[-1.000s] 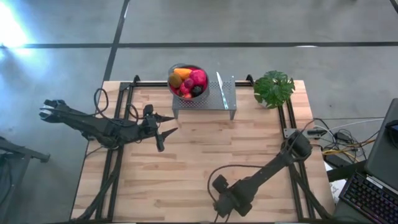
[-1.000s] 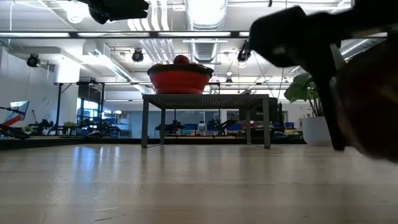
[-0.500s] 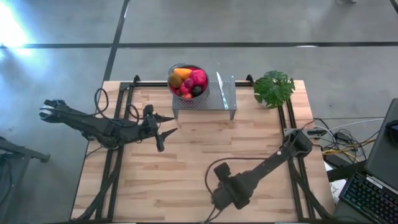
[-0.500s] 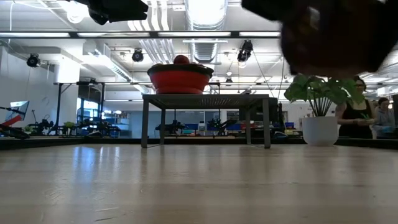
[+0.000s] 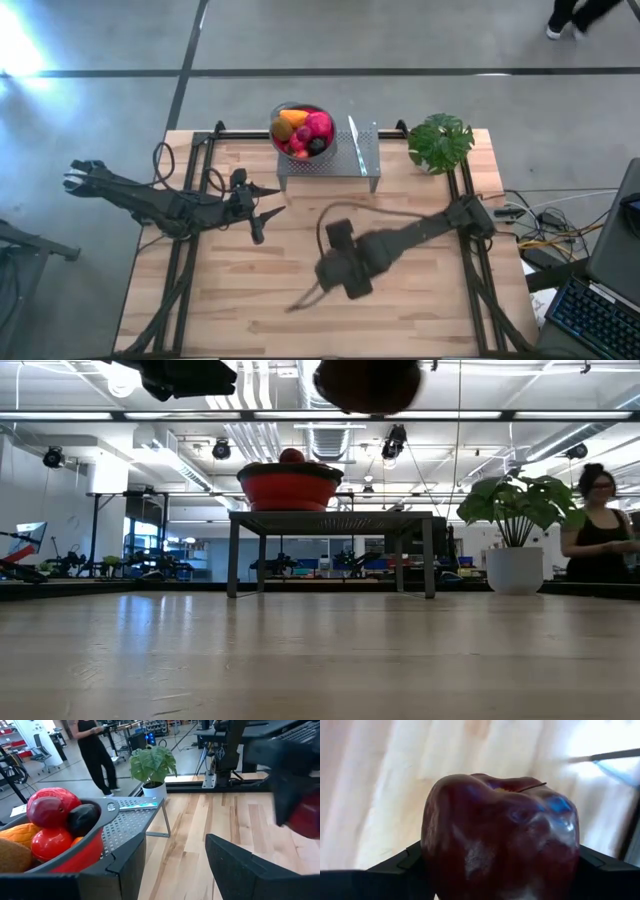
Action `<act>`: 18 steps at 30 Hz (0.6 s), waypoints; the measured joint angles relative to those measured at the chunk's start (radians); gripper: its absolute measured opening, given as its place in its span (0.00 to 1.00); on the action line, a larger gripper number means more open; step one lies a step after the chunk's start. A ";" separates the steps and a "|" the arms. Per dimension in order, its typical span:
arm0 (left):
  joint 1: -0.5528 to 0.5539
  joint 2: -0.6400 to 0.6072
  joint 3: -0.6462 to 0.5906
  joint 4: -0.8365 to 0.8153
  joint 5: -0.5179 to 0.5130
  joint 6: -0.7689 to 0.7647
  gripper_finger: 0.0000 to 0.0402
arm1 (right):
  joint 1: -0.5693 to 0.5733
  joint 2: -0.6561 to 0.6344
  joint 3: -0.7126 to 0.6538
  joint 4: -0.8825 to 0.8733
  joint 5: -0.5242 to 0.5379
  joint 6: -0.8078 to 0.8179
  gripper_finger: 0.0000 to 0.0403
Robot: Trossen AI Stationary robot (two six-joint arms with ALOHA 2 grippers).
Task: Pick & Place Fruit
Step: Put the maroon apple into the red strainer bowl on the shelf
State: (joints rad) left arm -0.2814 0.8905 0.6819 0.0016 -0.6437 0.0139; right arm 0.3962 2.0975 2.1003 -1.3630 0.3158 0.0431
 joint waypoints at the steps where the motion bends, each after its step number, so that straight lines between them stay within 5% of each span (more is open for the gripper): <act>1: -0.001 0.000 0.000 -0.003 0.000 0.000 0.53 | -0.018 0.000 0.018 0.000 0.001 -0.023 0.70; 18: -0.026 -0.048 -0.003 -0.071 -0.029 -0.041 0.53 | -0.389 -0.020 0.250 0.068 -0.001 -0.270 0.71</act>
State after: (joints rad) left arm -0.3069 0.8421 0.6784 -0.0697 -0.6731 -0.0269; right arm 0.0071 2.0776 2.3501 -1.2946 0.3145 -0.2267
